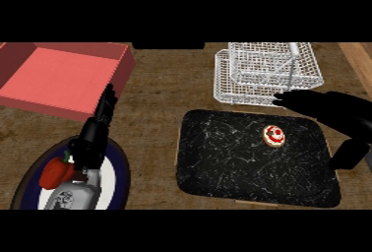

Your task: Pick the cupcake from the tray and place it in the tiered basket

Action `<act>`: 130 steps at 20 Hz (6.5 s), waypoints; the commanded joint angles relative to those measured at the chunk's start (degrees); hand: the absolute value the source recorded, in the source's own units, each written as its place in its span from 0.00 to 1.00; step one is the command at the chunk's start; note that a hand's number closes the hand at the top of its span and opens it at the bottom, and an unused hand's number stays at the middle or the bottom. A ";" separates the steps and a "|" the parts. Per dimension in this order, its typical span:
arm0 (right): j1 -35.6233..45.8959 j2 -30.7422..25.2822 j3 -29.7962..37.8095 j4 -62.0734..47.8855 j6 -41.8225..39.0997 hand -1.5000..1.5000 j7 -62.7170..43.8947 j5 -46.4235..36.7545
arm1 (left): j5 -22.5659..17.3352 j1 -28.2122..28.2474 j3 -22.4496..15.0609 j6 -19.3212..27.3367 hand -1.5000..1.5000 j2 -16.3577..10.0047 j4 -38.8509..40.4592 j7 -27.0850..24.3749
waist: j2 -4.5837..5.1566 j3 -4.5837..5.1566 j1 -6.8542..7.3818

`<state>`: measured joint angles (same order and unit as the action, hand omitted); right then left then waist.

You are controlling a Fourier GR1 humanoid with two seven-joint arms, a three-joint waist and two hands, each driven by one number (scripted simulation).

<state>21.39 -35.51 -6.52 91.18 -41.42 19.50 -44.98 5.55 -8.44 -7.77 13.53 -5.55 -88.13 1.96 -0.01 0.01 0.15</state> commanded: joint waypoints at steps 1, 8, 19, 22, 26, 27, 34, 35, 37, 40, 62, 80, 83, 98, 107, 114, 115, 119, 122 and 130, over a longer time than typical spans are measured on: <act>-2.47 3.86 -3.03 -2.06 2.50 0.00 0.95 -3.40 | 1.07 0.36 -0.09 0.01 0.50 0.37 -1.54 1.60 | 0.01 -0.02 0.07; 2.67 5.63 -2.95 -3.55 -2.84 0.00 -1.10 -4.50 | 1.53 2.77 0.39 -1.08 0.50 1.08 -2.80 -0.59 | 0.00 0.00 0.14; -1.46 8.36 -2.17 -2.51 -1.15 0.00 -0.12 -8.20 | 1.66 4.56 0.85 -3.30 0.50 1.69 -6.20 0.70 | -0.07 -0.01 -0.08; -0.27 9.31 -2.57 -9.02 3.91 0.00 4.06 -10.12 | 2.47 0.30 2.50 -3.10 0.50 1.28 -4.71 4.17 | -0.02 -0.02 0.03; -1.56 8.61 -0.47 -5.49 -0.21 0.00 3.54 -9.22 | 4.19 4.86 0.01 -1.98 0.50 3.94 -2.23 -1.90 | -0.04 0.00 -0.12; 3.03 12.49 -1.80 -11.13 1.29 0.00 1.52 -10.78 | 2.62 1.29 2.92 -2.90 0.50 2.99 0.54 -2.00 | 0.04 -0.01 0.06; -1.99 12.32 -0.54 -15.59 8.91 0.00 6.77 -11.67 | 4.33 2.17 1.23 -2.36 0.50 3.89 -3.00 0.81 | 0.02 -0.02 0.08; 2.31 14.54 -0.23 -16.49 7.42 1.00 4.53 -11.44 | 0.39 -0.30 5.94 -5.96 0.50 1.05 2.87 -3.52 | 0.09 -0.01 0.09; 2.49 13.32 1.34 -18.26 11.96 1.00 7.45 -11.89 | 4.50 2.84 -0.24 -1.24 0.50 5.42 0.92 -2.19 | 0.07 -0.02 0.13; -2.61 15.13 -2.45 -11.50 18.98 1.00 7.63 -15.38 | 3.68 1.45 3.05 -2.38 0.50 3.65 1.48 -2.55 | 0.01 -0.01 -0.19; 11.44 35.40 -11.68 -7.06 9.85 1.00 -72.04 -31.29 | 3.17 -0.80 3.73 -4.17 0.50 2.70 -0.16 0.90 | -0.33 0.08 1.00; 41.89 35.47 1.34 4.77 -5.60 1.00 -90.62 -20.46 | 5.00 -1.24 1.69 -1.61 0.50 5.46 -0.37 2.78 | -0.47 0.05 0.43; 44.42 35.48 8.11 1.31 1.42 1.00 -88.57 -17.27 | 2.80 -3.16 4.39 -4.33 0.50 3.04 1.15 1.26 | -0.09 0.05 0.65; 48.04 27.29 13.08 -22.11 13.49 1.00 -73.03 -26.44 | 6.34 2.05 0.09 -2.39 0.50 5.27 -4.48 2.85 | 0.15 0.00 0.68; 47.46 21.94 15.98 -31.87 16.97 1.00 -66.54 -25.99 | 3.33 -2.87 4.60 -4.02 0.50 4.25 1.72 0.68 | 0.28 0.02 0.40; 42.50 25.44 25.61 -29.06 31.02 0.00 -67.30 -19.10 | 3.29 -0.03 3.99 -4.58 0.50 3.26 -0.20 0.30 | 0.22 -0.02 0.48; 46.69 25.50 26.75 -29.25 28.34 0.00 -69.29 -17.38 | 4.65 0.06 1.78 -1.43 0.50 5.48 -0.10 -0.31 | 0.13 -0.01 0.44; 42.22 25.21 28.79 -24.36 37.24 0.00 -66.38 -15.77 | 3.63 0.91 3.10 -3.72 0.50 4.32 -0.29 -1.03 | 0.01 -0.02 -0.08; 43.63 25.72 30.12 -21.52 42.72 0.00 -70.85 -16.88 | 3.97 -0.56 3.89 -3.13 0.50 4.00 -0.63 0.65 | -0.05 -0.01 -0.22; 32.45 19.90 39.23 -0.53 35.22 0.00 -76.72 -9.11 | 2.41 1.71 6.45 -4.60 0.50 1.30 -1.17 0.45 | -0.81 -0.04 -2.30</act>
<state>58.02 -13.81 28.33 81.58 -3.70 -54.16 -57.95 9.28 -7.81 -3.35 10.11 -2.37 -89.40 3.16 -0.58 -0.02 -1.47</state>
